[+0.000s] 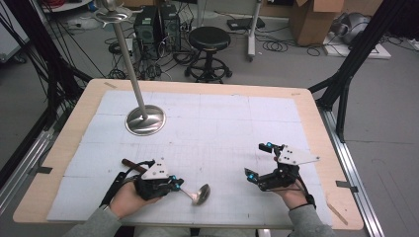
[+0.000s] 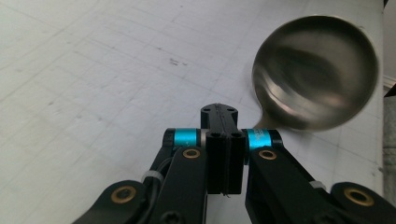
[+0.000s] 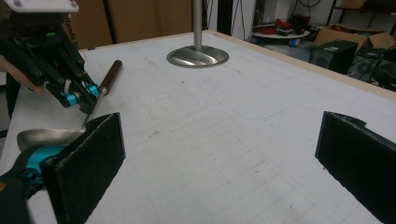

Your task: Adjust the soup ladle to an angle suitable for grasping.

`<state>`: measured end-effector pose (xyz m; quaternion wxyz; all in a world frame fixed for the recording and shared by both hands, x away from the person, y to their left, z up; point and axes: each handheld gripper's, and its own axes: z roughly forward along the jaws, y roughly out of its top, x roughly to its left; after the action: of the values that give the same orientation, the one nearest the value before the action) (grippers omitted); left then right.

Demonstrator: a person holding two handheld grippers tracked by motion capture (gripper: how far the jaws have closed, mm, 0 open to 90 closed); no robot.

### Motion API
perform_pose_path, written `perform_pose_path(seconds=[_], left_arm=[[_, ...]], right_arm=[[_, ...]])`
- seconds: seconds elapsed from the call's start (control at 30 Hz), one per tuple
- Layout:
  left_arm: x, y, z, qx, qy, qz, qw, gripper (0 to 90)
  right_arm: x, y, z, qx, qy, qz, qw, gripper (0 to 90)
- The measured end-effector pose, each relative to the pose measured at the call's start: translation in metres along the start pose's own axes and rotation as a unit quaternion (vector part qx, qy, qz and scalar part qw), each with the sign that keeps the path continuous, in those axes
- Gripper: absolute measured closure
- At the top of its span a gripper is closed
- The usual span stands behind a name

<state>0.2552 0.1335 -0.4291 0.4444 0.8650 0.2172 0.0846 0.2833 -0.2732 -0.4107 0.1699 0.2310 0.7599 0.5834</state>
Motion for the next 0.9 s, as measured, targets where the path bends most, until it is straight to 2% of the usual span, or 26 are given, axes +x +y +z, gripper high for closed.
perform_pose_path(seconds=[0.17, 0.3, 0.53, 0.6, 0.77, 0.9], left_arm=[[0.006, -0.016, -0.025, -0.005, 0.021, -0.027, 0.9994, 89.9], [0.012, -0.024, -0.036, 0.0, 0.035, -0.036, 0.9987, 89.9], [0.016, -0.029, -0.035, 0.013, 0.036, -0.048, 0.9981, 89.9], [0.015, -0.031, -0.031, 0.028, 0.033, -0.041, 0.9982, 89.9], [0.017, -0.034, -0.023, 0.046, 0.035, -0.048, 0.9972, 89.9], [0.021, -0.034, -0.021, 0.043, 0.035, -0.051, 0.9971, 89.9]], right_arm=[[0.0, 0.0, 0.001, 0.003, 0.0, -0.001, 1.0, 0.4], [0.001, 0.0, 0.001, 0.005, -0.001, 0.0, 1.0, 0.4], [0.0, 0.0, 0.001, 0.005, 0.0, 0.0, 1.0, 0.4], [0.0, 0.0, 0.001, 0.005, 0.001, 0.0, 1.0, 0.4], [0.001, 0.0, 0.002, 0.007, 0.002, -0.001, 1.0, 0.4], [0.0, -0.001, 0.002, 0.009, 0.002, 0.001, 1.0, 0.4]])
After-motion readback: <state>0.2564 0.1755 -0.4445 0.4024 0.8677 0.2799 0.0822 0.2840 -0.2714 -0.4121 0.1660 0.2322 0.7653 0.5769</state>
